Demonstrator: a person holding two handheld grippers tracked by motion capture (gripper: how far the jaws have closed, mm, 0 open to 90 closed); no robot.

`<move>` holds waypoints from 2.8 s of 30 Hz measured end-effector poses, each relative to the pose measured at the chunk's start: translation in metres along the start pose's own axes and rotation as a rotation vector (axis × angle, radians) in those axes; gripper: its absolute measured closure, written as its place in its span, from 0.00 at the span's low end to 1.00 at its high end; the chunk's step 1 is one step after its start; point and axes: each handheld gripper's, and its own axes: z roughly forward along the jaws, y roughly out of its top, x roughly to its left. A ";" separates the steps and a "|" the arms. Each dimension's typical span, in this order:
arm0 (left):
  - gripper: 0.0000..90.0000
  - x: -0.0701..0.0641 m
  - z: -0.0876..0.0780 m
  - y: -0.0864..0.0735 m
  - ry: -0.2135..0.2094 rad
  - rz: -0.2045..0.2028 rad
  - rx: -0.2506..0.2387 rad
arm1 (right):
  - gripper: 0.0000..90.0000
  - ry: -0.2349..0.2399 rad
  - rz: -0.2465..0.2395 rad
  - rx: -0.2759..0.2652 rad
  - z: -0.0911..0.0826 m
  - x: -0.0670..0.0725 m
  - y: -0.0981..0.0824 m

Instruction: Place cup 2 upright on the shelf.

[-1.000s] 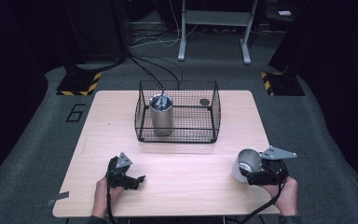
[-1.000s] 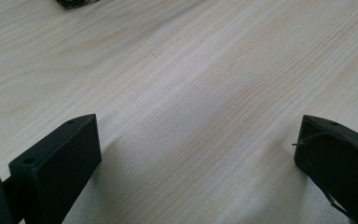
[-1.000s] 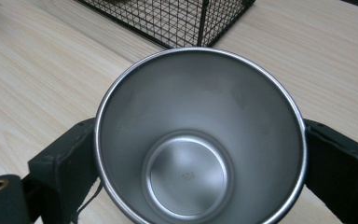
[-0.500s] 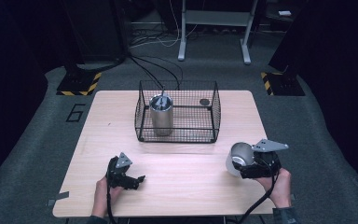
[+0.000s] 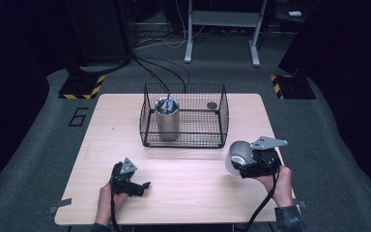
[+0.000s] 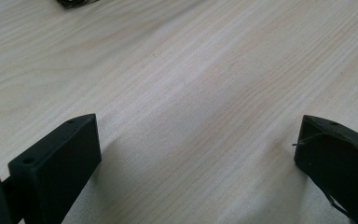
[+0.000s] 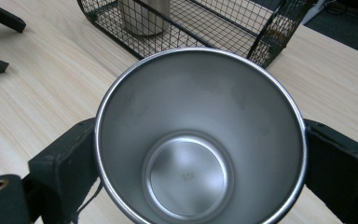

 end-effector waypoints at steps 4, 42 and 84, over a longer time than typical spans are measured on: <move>0.00 0.000 0.000 0.000 0.001 0.001 -0.001 | 0.07 0.010 -0.020 -0.005 0.005 0.001 0.009; 0.00 0.001 0.000 0.000 0.003 0.001 -0.001 | 0.07 0.123 -0.082 0.016 0.051 0.015 0.075; 0.00 0.001 0.000 0.000 0.003 0.001 -0.001 | 0.07 0.098 -0.105 -0.017 0.074 -0.004 0.147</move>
